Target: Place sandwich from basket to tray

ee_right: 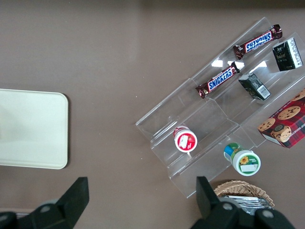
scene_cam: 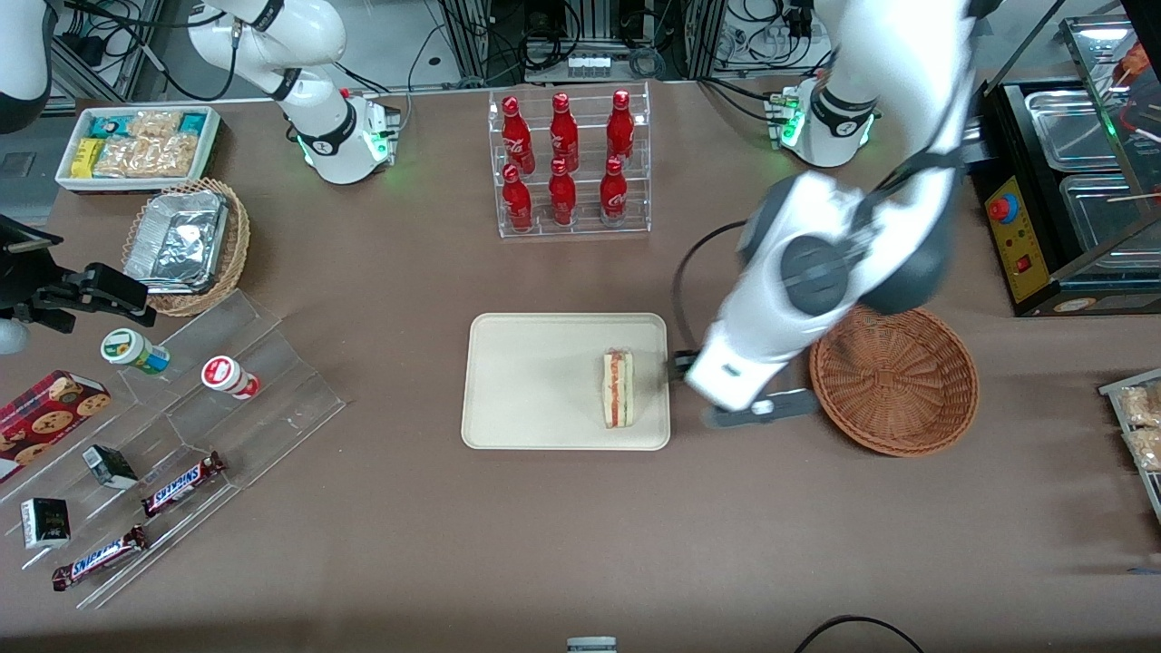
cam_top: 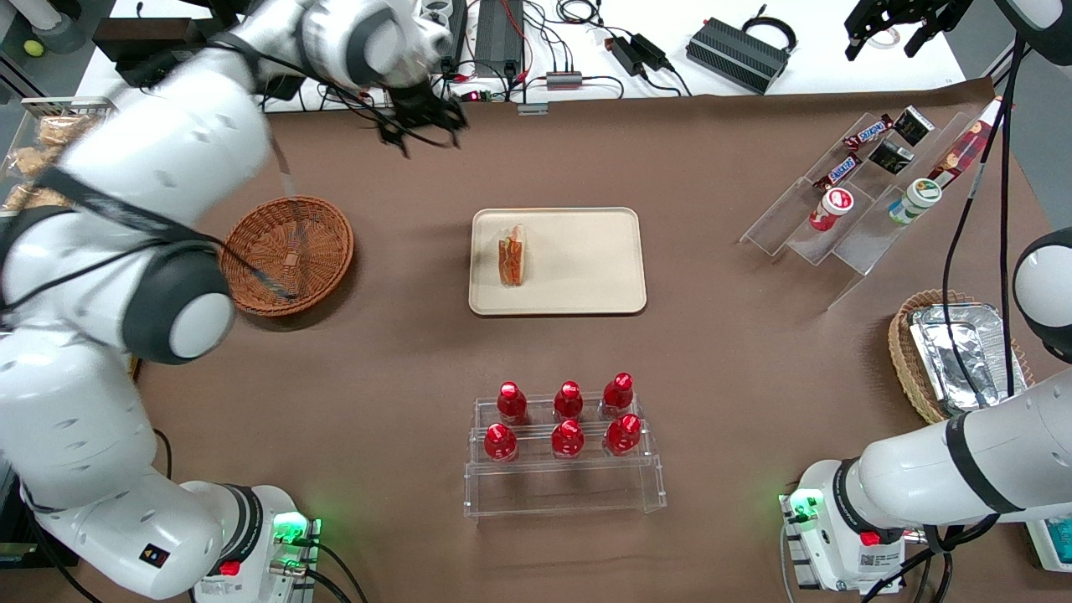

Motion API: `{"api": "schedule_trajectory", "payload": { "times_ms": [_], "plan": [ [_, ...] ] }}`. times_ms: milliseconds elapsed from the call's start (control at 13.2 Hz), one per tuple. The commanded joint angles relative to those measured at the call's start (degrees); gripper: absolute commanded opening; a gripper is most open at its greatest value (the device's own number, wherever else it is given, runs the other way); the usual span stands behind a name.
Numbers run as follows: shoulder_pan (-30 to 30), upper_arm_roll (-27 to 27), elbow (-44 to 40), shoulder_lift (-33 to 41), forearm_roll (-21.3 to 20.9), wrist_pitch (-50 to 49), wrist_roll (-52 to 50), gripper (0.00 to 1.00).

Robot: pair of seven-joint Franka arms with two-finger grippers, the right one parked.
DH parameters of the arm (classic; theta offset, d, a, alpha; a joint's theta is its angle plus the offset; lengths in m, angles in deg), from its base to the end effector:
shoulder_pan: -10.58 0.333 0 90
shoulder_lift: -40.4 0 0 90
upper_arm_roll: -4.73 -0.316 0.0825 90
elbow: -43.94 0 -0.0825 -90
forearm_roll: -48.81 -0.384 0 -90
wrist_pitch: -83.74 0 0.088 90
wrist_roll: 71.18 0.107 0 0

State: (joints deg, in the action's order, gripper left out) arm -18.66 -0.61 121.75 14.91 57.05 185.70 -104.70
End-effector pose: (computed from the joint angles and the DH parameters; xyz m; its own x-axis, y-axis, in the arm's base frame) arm 0.6197 -0.3008 0.4671 0.9797 0.1864 -0.0739 0.1916 -0.9789 0.0707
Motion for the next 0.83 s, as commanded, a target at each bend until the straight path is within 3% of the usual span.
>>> {"api": "schedule_trajectory", "payload": {
  "times_ms": [0, 151, 453, 604, 755],
  "plan": [
    [3.38, 0.33, 5.85, 5.69, -2.08, -1.31, -0.14, 1.0],
    [6.45, 0.33, 10.5, 10.0, -5.25, -1.06, 0.12, 1.0],
    [15.75, 1.29, 18.42, 19.31, -5.69, -3.16, 5.98, 1.0],
    [21.9, 4.97, 18.96, 21.52, -6.3, -6.66, 13.11, 1.0],
    [23.87, 6.91, 18.79, 23.54, -9.19, -7.03, 13.92, 1.0]
  ]
}}
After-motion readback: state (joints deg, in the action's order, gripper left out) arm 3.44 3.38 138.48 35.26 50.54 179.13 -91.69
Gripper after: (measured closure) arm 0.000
